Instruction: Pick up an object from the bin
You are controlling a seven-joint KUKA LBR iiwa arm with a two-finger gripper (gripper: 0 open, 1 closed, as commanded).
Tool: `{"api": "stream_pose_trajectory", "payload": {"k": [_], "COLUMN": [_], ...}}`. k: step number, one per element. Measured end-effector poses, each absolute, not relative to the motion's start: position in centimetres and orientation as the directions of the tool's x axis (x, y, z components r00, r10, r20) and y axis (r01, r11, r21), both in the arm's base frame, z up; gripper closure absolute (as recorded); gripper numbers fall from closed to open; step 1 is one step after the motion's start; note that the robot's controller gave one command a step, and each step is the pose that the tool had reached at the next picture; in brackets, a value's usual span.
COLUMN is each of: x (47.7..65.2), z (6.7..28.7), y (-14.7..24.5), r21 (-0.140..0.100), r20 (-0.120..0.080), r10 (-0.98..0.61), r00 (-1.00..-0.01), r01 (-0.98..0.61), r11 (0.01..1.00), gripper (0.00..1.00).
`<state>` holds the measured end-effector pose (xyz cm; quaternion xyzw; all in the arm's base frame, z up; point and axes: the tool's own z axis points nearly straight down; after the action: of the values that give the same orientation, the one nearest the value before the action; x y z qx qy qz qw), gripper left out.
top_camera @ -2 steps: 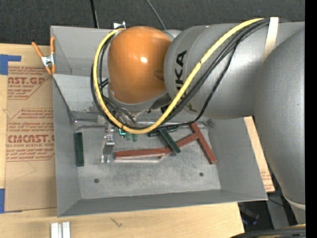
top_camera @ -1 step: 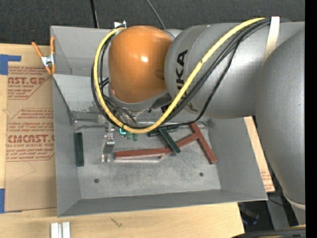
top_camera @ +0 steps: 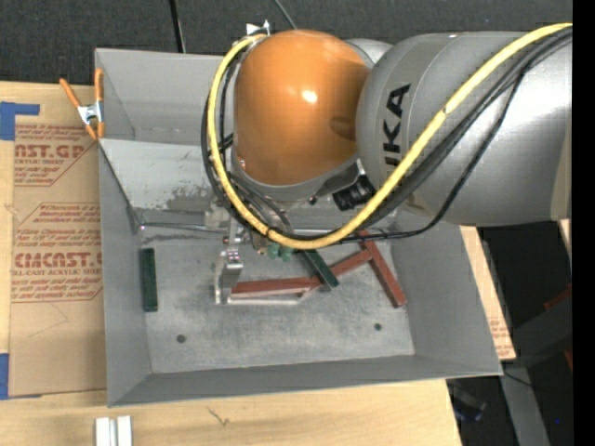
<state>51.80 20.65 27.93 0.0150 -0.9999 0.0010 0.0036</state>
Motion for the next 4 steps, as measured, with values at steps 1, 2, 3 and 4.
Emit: {"api": "stream_pose_trajectory", "payload": {"k": [1,2,3,4], "x": [51.3,52.2,52.2,54.6], "z": [26.3,19.5,14.5,7.6], "y": [19.1,16.2,13.5,15.5], "r21": [0.004,0.001,0.001,0.004], "r20": [-0.013,-0.006,-0.003,-0.017], "r10": [-0.058,-0.258,-0.312,-0.180], "r00": [-0.998,-0.966,-0.950,-0.983], "r01": [-0.059,-0.258,-0.312,-0.181], "r11": [0.998,0.966,0.950,0.984], "gripper": [0.00,0.00,0.00,1.00]}}
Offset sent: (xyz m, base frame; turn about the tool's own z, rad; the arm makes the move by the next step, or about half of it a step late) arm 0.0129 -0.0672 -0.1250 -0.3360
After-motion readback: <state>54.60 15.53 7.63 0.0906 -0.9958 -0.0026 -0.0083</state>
